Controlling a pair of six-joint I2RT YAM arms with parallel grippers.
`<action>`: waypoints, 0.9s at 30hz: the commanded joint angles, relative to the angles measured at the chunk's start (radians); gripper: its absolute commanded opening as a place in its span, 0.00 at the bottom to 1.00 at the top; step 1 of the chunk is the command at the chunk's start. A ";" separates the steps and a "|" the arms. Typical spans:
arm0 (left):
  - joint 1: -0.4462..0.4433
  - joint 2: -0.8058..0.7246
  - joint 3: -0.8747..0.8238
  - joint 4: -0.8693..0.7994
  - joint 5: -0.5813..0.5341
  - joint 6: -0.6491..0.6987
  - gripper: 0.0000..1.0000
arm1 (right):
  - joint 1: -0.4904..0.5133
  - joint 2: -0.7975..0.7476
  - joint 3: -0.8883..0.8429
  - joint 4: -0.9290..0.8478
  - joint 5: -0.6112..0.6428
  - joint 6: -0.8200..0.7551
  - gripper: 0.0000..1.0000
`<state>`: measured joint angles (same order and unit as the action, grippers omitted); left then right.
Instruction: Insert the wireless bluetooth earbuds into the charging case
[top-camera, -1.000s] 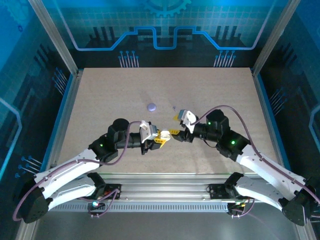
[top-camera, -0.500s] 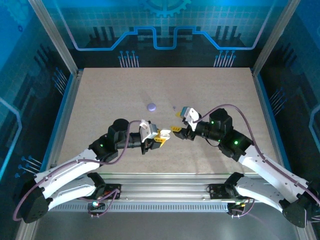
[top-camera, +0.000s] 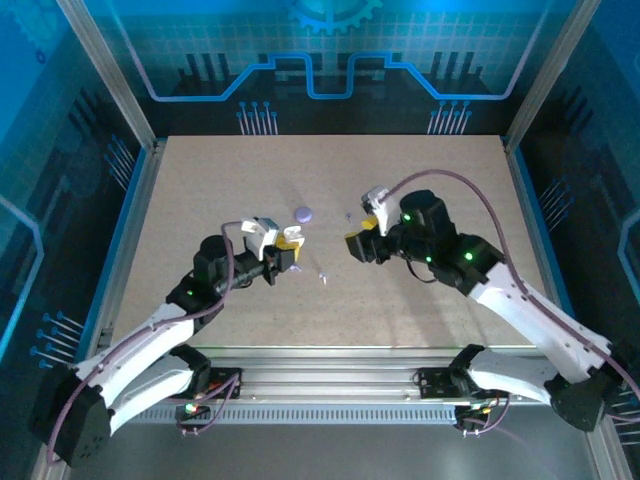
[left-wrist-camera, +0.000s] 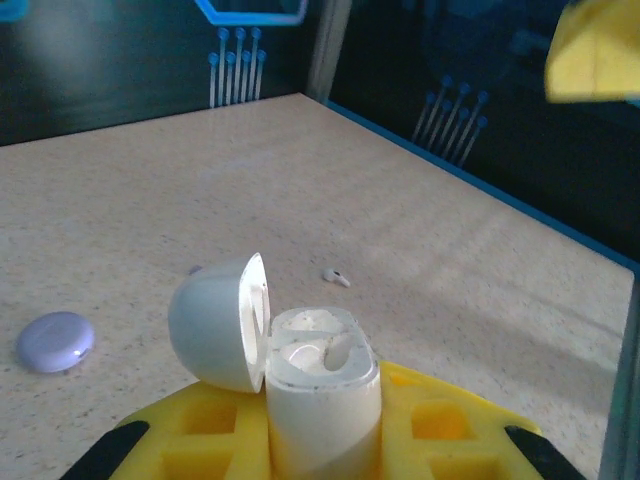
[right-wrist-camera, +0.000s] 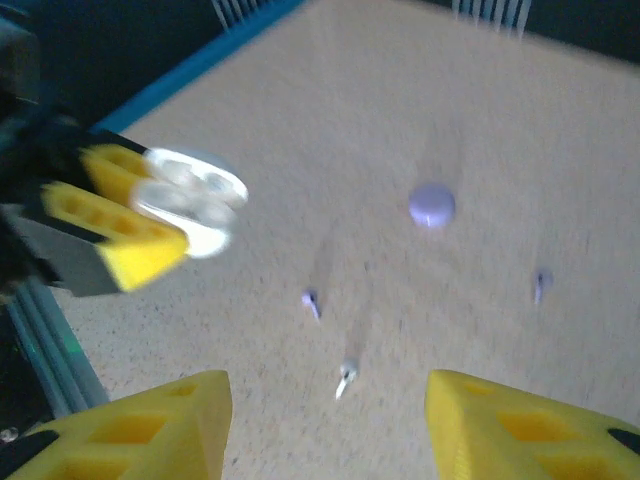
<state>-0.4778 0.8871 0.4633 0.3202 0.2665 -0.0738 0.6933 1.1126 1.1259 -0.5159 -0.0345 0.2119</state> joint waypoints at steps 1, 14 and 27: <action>0.025 -0.061 -0.041 -0.006 -0.078 -0.060 0.21 | 0.006 0.110 0.095 -0.241 0.078 0.244 0.53; 0.039 -0.157 -0.070 -0.185 -0.292 -0.118 0.23 | 0.116 0.540 0.341 -0.405 0.145 0.557 0.38; 0.042 -0.188 -0.061 -0.218 -0.315 -0.087 0.23 | 0.173 0.846 0.567 -0.559 0.169 0.592 0.37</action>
<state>-0.4458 0.7128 0.4065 0.1093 -0.0265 -0.1780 0.8532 1.9190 1.6539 -1.0080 0.1242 0.7780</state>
